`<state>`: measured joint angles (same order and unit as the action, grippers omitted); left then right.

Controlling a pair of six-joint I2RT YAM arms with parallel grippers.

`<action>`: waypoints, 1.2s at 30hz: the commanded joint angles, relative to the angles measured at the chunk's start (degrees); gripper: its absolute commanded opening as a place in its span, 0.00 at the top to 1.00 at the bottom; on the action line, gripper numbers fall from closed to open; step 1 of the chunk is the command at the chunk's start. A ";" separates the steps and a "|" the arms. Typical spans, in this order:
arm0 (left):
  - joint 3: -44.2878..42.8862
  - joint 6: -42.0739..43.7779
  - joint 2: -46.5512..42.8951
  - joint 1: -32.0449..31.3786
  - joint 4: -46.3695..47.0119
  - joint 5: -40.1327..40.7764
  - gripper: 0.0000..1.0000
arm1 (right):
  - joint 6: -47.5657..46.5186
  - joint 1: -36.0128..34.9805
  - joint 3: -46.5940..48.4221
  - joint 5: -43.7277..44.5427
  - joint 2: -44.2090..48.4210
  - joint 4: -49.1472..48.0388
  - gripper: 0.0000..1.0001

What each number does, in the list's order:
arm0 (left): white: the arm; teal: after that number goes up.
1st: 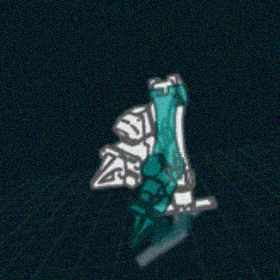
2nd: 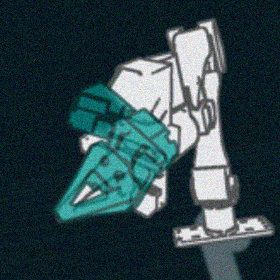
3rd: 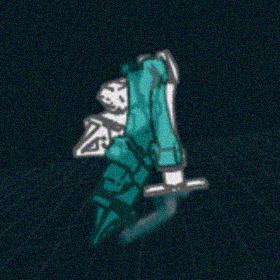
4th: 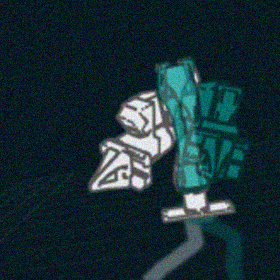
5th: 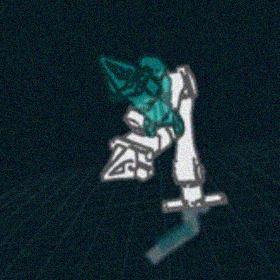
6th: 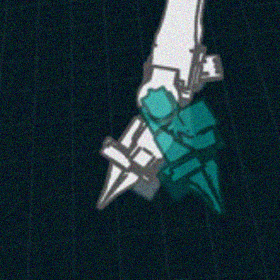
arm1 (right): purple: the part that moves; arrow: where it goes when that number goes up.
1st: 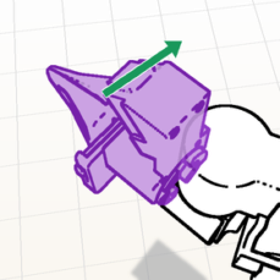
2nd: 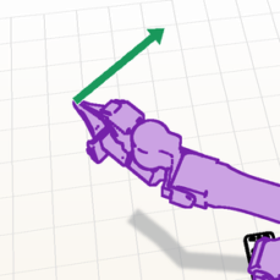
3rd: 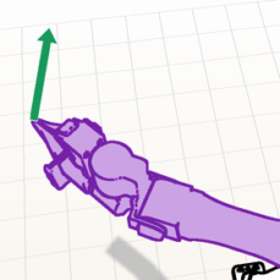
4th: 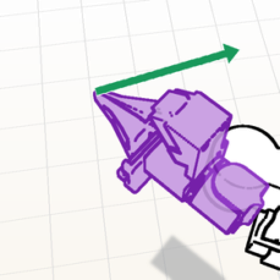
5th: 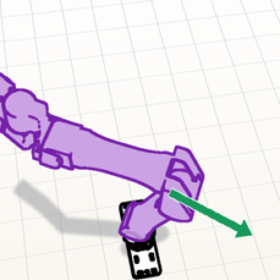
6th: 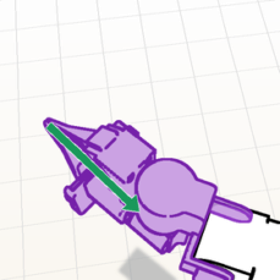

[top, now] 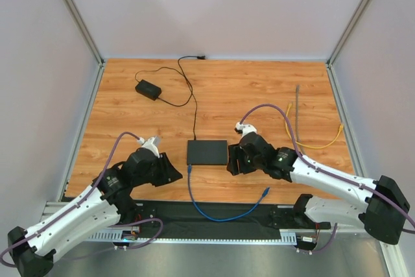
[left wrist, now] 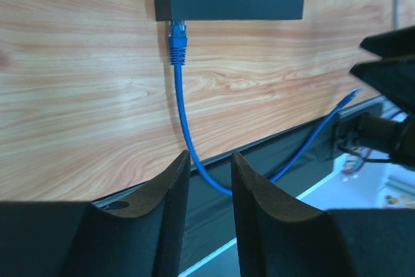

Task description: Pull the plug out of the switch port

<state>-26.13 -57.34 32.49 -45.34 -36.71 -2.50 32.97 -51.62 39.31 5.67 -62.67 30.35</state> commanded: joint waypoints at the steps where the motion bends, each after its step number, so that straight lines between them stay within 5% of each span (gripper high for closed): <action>1: 4.50 -9.17 -2.78 0.08 9.61 -1.36 0.60 | 0.79 -3.22 0.06 -4.79 0.20 -11.27 0.42; 15: 9.60 -17.01 2.93 3.32 18.51 0.31 0.59 | -8.01 -3.58 22.12 -5.76 -27.31 -3.81 0.56; 21: 6.81 -12.38 7.23 7.81 17.83 -4.61 0.59 | -8.45 -3.93 31.69 1.70 -36.53 4.09 0.57; 26: 2.14 -6.83 14.00 10.62 12.46 -6.81 0.58 | -8.45 -5.51 37.85 9.35 -40.94 11.13 0.56; 36: 7.85 -8.40 13.30 13.79 20.88 -11.47 0.59 | -7.75 -5.60 40.84 11.64 -46.83 11.75 0.56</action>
<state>-19.75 -65.89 46.48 -32.40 -19.62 -10.98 25.61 -57.01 77.84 15.03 -107.79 41.45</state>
